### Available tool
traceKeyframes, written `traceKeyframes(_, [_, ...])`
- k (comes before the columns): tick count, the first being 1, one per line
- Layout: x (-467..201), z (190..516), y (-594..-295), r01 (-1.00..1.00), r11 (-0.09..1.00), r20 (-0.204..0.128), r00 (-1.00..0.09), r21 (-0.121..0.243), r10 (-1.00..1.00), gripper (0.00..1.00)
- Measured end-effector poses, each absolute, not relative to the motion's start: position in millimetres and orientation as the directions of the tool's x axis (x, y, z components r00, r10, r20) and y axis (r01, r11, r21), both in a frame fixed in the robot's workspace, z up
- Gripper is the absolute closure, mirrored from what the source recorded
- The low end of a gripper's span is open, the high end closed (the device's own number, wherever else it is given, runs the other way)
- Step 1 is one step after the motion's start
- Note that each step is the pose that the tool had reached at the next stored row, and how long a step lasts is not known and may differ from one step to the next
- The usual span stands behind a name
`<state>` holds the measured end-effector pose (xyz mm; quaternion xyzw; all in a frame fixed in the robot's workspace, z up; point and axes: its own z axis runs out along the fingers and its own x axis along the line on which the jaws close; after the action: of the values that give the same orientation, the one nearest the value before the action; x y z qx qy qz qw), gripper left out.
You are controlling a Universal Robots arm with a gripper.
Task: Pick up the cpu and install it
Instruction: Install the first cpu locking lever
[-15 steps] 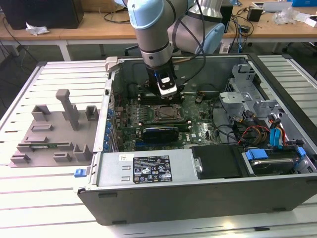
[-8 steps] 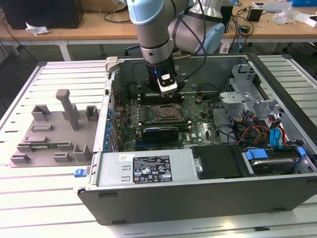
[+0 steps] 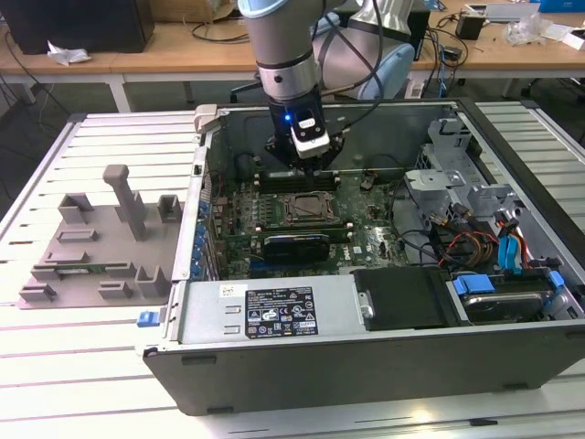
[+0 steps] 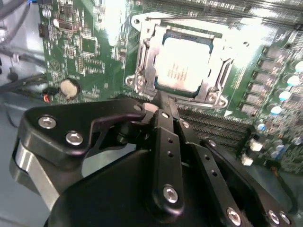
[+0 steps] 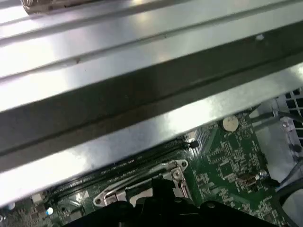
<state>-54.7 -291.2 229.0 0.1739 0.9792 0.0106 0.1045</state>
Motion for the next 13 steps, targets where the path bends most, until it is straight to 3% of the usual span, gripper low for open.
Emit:
traceKeyframes(5, [-53.0,229.0,-291.3,0.333,0.943,-0.186,-0.927,-0.003,0.326,0.89])
traceKeyframes(8, [-49.1,228.2,-291.3,0.307,0.952,-0.161,-0.940,-0.013,0.301,0.89])
traceKeyframes(13, [-45.5,225.6,-291.3,0.229,0.973,-0.146,-0.963,-0.018,0.225,0.89])
